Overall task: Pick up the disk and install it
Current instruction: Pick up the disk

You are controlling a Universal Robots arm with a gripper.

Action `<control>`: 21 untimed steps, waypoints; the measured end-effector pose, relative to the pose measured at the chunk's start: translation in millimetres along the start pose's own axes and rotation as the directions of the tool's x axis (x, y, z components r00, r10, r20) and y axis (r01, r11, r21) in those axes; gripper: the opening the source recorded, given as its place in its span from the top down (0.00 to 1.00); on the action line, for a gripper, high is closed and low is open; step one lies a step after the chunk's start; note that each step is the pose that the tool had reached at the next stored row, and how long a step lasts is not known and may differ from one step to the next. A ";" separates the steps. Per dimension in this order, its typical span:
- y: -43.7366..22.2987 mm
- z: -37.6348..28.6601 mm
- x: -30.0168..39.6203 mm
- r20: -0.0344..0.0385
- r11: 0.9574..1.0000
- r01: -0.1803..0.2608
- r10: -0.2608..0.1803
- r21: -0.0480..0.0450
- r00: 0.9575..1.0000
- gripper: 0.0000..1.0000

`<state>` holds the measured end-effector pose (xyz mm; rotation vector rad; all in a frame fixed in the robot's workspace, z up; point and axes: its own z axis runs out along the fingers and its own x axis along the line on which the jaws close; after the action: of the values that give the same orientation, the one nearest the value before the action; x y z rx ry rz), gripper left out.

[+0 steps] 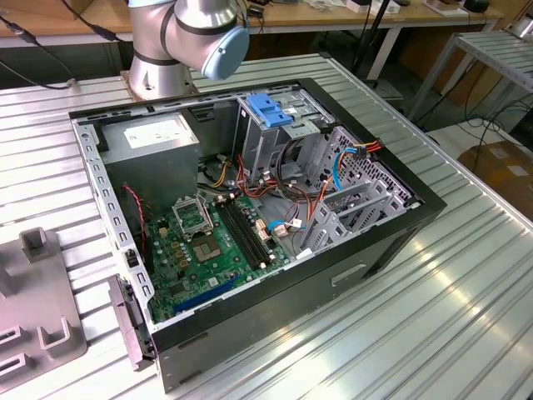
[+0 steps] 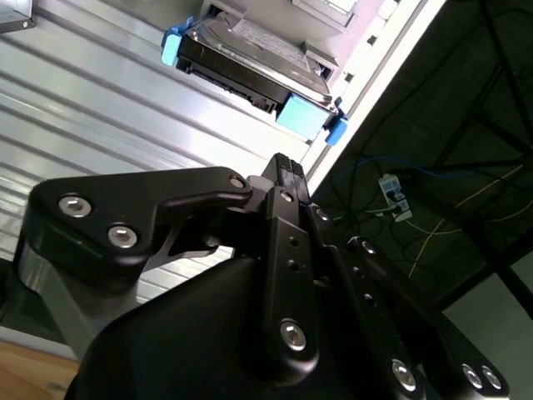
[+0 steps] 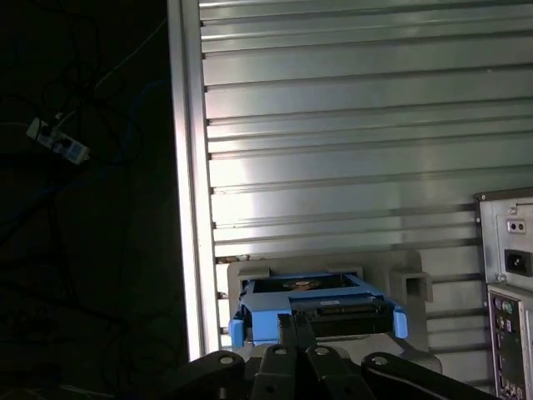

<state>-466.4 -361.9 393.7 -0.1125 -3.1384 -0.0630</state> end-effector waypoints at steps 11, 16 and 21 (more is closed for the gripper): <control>-0.1 0.0 -0.1 -0.014 0.951 0.309 -0.309 0.003 0.951 0.90; -0.1 0.1 -0.1 -0.024 0.874 0.486 -0.486 0.007 0.874 0.90; -0.1 0.3 -0.1 -0.031 0.798 0.602 -0.602 0.008 0.798 0.90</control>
<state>-466.3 -361.9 393.4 0.8866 -2.9977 -0.0342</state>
